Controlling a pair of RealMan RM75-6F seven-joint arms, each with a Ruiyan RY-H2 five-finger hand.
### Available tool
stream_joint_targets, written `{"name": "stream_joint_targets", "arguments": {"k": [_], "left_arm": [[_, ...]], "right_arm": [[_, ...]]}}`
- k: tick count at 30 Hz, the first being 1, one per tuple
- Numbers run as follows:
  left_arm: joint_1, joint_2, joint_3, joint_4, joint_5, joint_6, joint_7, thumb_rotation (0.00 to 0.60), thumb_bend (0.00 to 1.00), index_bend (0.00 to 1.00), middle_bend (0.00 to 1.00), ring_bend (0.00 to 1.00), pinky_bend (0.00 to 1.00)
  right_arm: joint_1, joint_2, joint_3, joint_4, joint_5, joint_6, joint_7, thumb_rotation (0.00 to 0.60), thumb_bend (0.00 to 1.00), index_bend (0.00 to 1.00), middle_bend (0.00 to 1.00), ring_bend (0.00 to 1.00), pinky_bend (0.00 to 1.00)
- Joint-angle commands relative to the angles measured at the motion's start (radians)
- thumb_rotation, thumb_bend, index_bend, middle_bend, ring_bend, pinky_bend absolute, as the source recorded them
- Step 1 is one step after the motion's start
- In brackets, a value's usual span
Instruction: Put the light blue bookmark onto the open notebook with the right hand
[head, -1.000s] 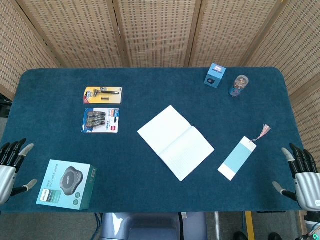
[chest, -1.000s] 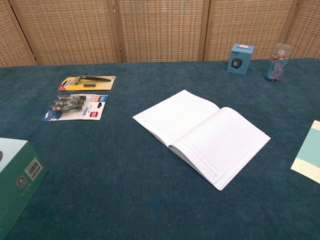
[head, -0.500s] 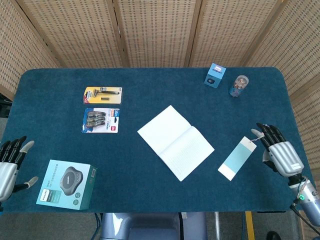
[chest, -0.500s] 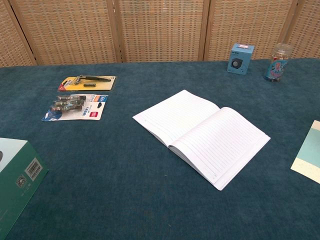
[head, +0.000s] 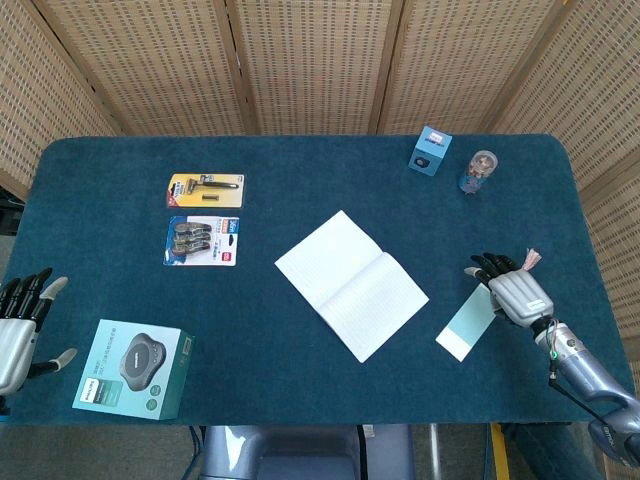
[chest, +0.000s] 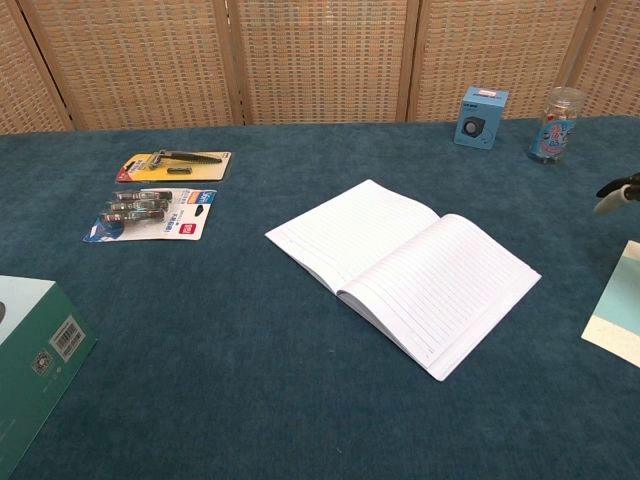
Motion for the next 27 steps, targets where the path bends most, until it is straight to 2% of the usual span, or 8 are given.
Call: {"name": "stream_joint_targets", "arguments": {"k": [1,11,27], "left_arm": [[0.000,-0.002,0.002,-0.003,0.001,0.001,0.007,0.600,0.00,0.00,0.00,0.00,0.00],[0.000,-0.009,0.002,-0.008,-0.004,0.001,0.027,0.600,0.00,0.00,0.00,0.00,0.00],[-0.003,0.001,0.010,-0.012,-0.002,-0.012,0.012,0.600,0.00,0.00,0.00,0.00,0.00]], "right_arm": [[0.010,-0.040,-0.011,0.039,0.017,-0.024,-0.011,0.600,1.00,0.17,0.09,0.00,0.10],[0.020,-0.123,-0.031,0.138,0.041,-0.050,-0.035,0.600,1.00,0.17,0.09,0.00,0.11],[0.017,-0.160,-0.061,0.235,0.069,-0.075,-0.012,0.600,1.00,0.17,0.09,0.00,0.12]]}}
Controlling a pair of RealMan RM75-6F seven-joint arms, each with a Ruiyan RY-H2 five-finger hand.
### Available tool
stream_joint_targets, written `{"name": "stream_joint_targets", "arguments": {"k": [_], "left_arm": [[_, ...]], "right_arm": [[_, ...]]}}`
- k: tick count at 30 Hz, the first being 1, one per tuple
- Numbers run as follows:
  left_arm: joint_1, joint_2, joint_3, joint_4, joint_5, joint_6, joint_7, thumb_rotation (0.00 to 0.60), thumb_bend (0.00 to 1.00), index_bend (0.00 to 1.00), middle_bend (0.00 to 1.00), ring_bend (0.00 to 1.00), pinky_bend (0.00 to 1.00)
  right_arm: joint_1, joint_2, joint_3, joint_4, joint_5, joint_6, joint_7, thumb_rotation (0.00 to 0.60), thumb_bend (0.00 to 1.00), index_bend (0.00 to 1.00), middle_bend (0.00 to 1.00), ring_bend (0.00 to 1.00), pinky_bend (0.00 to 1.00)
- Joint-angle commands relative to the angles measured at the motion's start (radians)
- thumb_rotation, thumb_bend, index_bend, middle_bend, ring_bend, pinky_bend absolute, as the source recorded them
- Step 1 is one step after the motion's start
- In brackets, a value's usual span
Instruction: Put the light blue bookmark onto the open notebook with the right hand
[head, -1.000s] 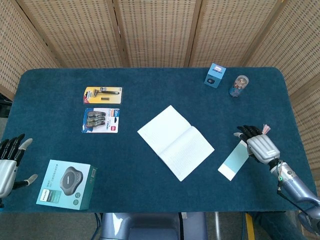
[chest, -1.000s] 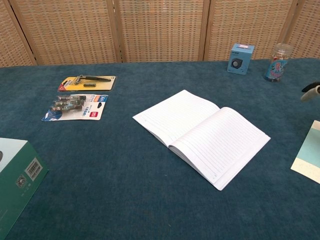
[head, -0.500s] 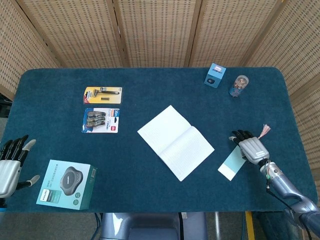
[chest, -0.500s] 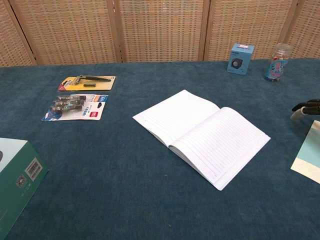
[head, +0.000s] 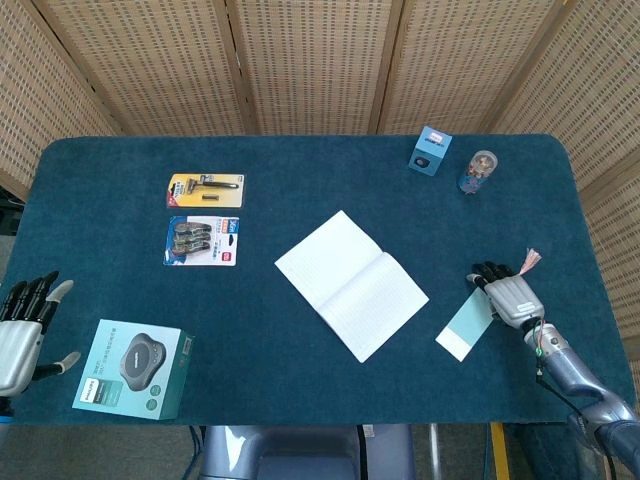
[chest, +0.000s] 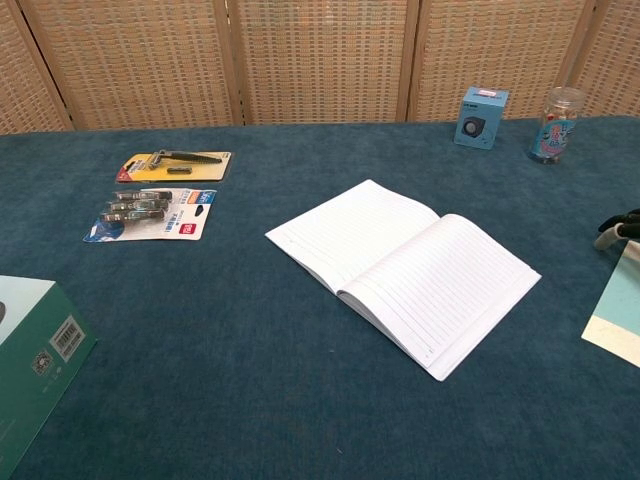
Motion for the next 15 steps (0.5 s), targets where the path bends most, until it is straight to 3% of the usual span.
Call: {"name": "stream_joint_targets", "arguments": {"k": [1,11,15], "left_arm": [[0.000,-0.001,0.001,0.000,0.002,0.000,0.001,0.600,0.00,0.00,0.00,0.00,0.00],[0.000,-0.003,0.003,-0.002,0.001,-0.001,0.008,0.600,0.00,0.00,0.00,0.00,0.00],[-0.004,-0.003,0.007,-0.003,0.003,-0.011,0.011,0.600,0.00,0.00,0.00,0.00,0.00]], "right_arm": [[-0.003,-0.003,-0.007,0.014,0.003,0.003,0.005,0.600,1.00,0.17,0.09,0.00,0.12],[-0.015,-0.008,-0.024,0.061,0.008,0.010,0.011,0.600,1.00,0.17,0.09,0.00,0.12],[-0.021,-0.010,-0.030,0.074,0.013,0.008,0.027,0.600,1.00,0.22,0.13,0.00,0.12]]}}
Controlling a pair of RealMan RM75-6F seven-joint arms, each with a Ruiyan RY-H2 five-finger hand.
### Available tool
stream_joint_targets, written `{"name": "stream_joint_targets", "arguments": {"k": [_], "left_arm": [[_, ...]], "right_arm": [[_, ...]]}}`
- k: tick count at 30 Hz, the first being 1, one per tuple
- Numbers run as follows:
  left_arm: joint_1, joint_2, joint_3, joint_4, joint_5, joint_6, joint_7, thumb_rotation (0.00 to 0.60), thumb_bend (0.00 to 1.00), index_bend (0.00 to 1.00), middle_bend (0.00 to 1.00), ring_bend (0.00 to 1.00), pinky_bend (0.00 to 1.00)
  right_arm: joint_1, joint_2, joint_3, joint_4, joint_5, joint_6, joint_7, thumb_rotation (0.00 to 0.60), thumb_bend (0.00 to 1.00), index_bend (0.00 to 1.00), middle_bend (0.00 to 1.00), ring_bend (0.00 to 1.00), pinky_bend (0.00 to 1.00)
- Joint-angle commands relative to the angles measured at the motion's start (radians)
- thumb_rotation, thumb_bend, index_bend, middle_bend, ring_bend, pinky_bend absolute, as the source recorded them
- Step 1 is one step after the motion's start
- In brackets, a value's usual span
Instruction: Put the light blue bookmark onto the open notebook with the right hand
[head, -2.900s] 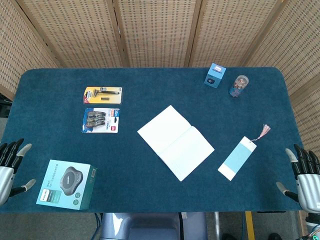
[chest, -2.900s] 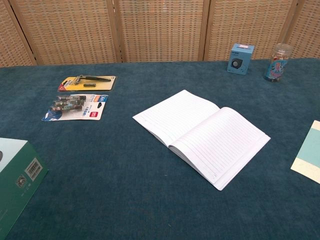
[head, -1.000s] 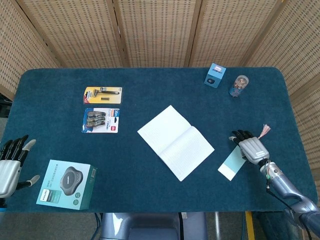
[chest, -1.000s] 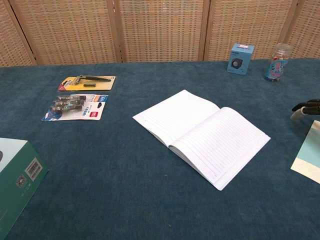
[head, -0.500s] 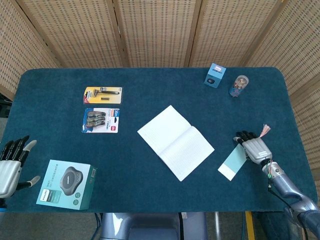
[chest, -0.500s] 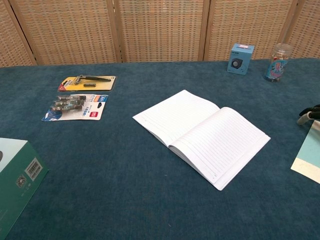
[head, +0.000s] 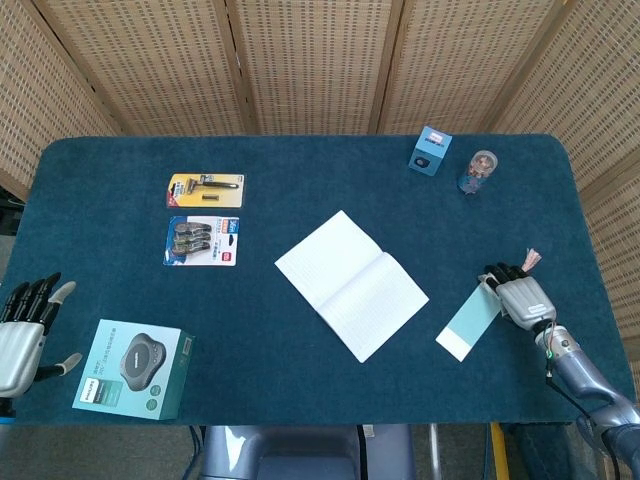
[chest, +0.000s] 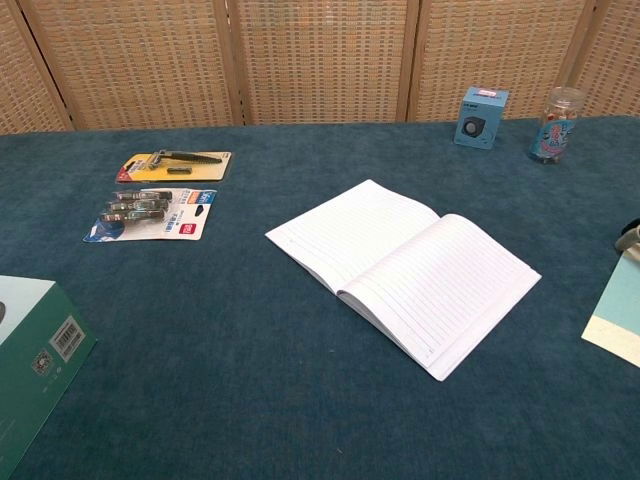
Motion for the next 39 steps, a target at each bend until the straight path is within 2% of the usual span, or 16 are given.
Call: {"name": "stream_joint_targets", "arguments": {"k": [1,10,23,33,39], "left_arm": [[-0.002,0.000,0.002,-0.001,0.002,-0.005,0.003,0.600,0.00,0.00,0.00,0.00,0.00],[-0.001,-0.001,0.003,-0.002,0.002,-0.001,0.005,0.600,0.00,0.00,0.00,0.00,0.00],[-0.002,-0.004,0.006,-0.003,0.005,-0.003,0.013,0.600,0.00,0.00,0.00,0.00,0.00],[-0.005,-0.006,0.008,-0.005,0.006,-0.008,0.021,0.600,0.00,0.00,0.00,0.00,0.00],[-0.006,-0.006,0.010,-0.007,0.006,-0.012,0.027,0.600,0.00,0.00,0.00,0.00,0.00]], "right_arm": [[-0.004,-0.002,-0.004,0.011,0.004,-0.003,0.005,0.600,1.00,0.24,0.15,0.00,0.12],[-0.017,-0.002,-0.003,0.032,0.025,-0.009,-0.014,0.600,1.00,0.29,0.21,0.00,0.12],[-0.039,0.036,0.001,-0.001,0.062,-0.037,-0.066,0.600,1.00,0.34,0.28,0.02,0.15],[-0.062,0.082,-0.009,-0.049,0.072,-0.034,-0.087,0.600,1.00,0.37,0.30,0.04,0.17],[-0.080,0.131,-0.016,-0.122,0.074,-0.014,-0.121,0.600,1.00,0.37,0.30,0.05,0.18]]}}
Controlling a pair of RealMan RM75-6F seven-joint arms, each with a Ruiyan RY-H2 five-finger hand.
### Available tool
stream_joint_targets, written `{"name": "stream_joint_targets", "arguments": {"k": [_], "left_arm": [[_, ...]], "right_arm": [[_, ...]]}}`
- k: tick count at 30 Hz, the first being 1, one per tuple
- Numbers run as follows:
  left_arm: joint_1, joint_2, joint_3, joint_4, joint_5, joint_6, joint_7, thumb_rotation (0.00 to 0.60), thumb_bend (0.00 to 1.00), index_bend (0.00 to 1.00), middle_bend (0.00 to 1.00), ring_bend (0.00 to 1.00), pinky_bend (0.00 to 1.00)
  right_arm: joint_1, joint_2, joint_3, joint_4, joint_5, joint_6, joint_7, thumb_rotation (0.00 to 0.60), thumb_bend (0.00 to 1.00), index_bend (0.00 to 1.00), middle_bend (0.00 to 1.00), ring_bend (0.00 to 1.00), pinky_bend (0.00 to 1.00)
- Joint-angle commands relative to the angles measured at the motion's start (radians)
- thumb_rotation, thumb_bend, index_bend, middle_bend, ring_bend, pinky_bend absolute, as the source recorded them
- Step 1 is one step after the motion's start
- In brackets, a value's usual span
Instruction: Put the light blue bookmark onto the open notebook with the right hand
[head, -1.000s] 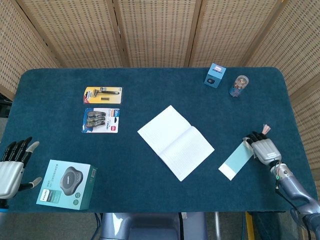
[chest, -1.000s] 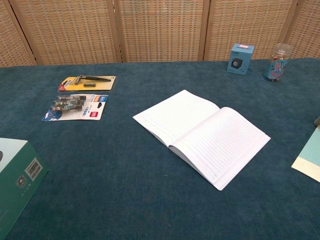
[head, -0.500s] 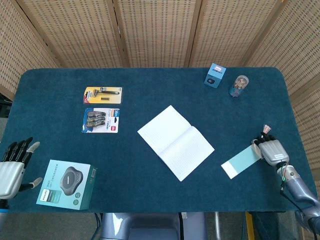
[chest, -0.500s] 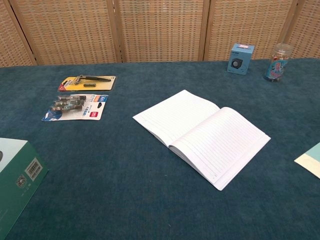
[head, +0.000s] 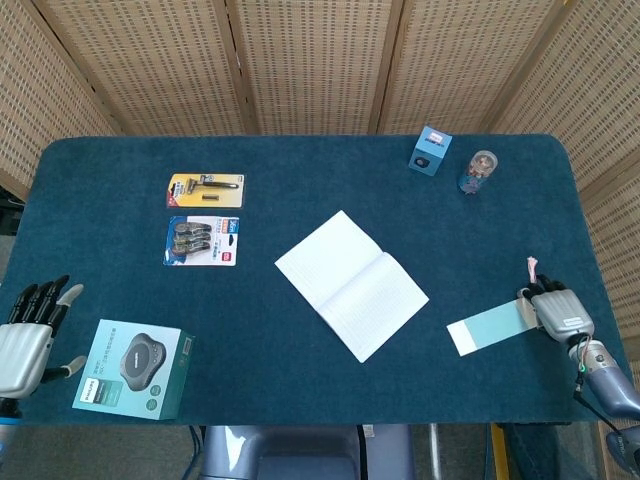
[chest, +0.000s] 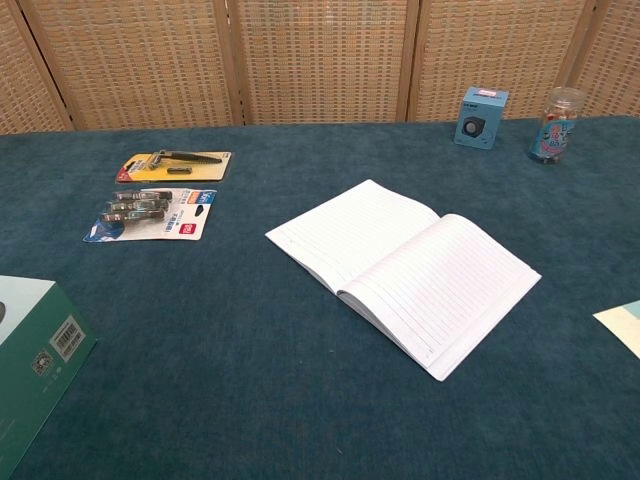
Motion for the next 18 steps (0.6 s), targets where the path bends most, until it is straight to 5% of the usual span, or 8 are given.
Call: {"name": "stream_joint_targets", "arguments": {"k": [1,15,18], "left_arm": [[0.000,0.000,0.000,-0.001,0.000,0.000,0.002,0.600,0.00,0.00,0.00,0.00,0.00],[0.003,-0.004,0.003,-0.002,0.004,0.008,0.010,0.600,0.00,0.00,0.00,0.00,0.00],[0.003,-0.005,0.003,-0.001,0.005,0.009,0.010,0.600,0.00,0.00,0.00,0.00,0.00]], "right_arm": [[-0.012,0.031,-0.005,-0.044,0.002,0.011,-0.026,0.600,1.00,0.37,0.30,0.05,0.18],[-0.055,0.189,-0.010,-0.314,0.073,-0.002,-0.256,0.600,1.00,0.37,0.30,0.06,0.19],[-0.064,0.202,0.000,-0.338,0.096,0.009,-0.293,0.600,0.93,0.32,0.19,0.05,0.20]]}}
